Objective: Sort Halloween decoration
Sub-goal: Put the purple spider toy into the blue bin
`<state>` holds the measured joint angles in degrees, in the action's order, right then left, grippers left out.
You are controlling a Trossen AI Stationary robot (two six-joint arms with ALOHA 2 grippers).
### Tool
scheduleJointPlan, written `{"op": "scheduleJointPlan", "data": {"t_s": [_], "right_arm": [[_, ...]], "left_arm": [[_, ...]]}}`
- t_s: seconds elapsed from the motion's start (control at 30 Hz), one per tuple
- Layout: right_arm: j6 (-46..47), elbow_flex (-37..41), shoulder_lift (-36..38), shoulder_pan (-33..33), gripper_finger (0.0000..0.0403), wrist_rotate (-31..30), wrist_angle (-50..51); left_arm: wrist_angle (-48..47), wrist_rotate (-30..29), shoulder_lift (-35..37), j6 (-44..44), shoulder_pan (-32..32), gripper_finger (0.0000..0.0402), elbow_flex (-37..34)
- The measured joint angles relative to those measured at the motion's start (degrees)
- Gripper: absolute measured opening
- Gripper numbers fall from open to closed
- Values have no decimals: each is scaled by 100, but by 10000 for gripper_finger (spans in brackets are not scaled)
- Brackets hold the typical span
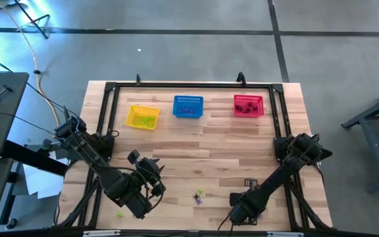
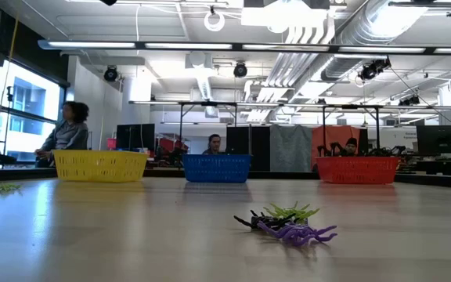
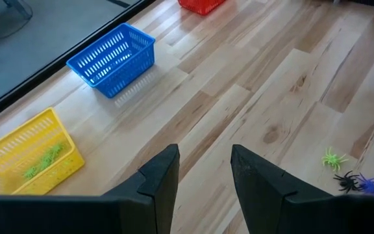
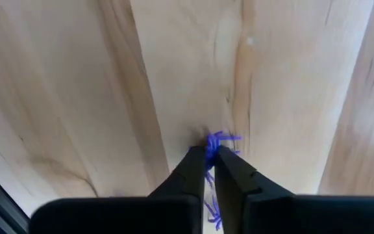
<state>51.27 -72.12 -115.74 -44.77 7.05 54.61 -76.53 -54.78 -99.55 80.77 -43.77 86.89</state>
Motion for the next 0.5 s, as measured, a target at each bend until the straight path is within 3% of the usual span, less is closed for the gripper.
{"op": "scheduleJointPlan", "data": {"t_s": [0.5], "right_arm": [[755, 50, 1008, 55, 0, -711, 35]], "left_arm": [[17, -109, 0, -152, 0, 131, 2]]}}
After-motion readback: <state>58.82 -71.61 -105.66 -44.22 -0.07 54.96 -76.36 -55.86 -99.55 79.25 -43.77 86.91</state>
